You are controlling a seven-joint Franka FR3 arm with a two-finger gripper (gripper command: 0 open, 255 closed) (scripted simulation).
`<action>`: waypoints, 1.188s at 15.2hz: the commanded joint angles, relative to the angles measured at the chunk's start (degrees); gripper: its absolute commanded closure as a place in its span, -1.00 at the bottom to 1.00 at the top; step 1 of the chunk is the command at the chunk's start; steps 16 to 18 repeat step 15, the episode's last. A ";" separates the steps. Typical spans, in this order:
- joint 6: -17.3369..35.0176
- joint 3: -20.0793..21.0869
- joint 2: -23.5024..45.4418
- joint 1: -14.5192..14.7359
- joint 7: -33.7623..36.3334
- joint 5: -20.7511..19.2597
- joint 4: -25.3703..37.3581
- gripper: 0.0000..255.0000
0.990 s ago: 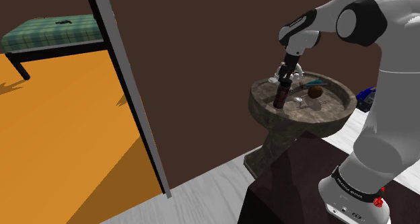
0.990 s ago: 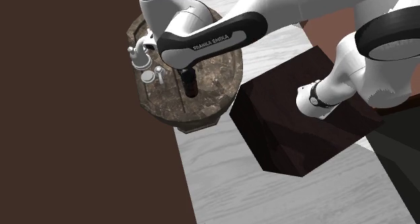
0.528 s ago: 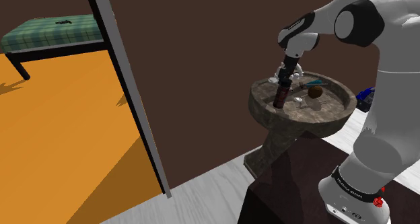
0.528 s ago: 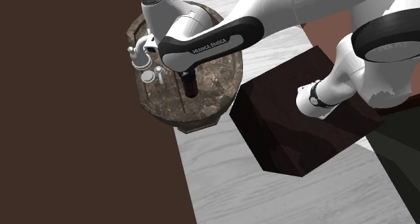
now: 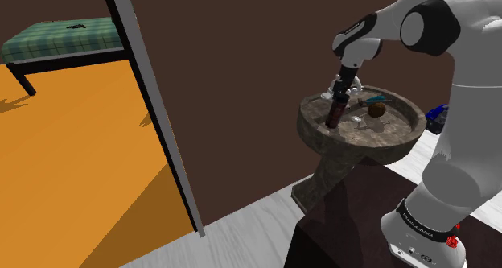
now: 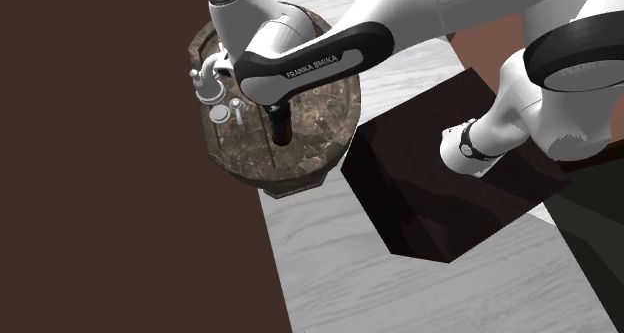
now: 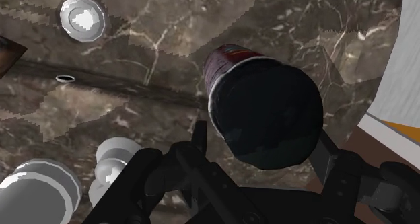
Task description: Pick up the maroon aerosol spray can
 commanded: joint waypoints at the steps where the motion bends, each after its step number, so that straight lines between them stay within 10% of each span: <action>1: -1.03 -0.22 -0.77 0.17 0.43 -0.50 0.34 1.00; 18: -8.59 -1.29 -4.90 0.76 2.81 -3.24 4.42 1.00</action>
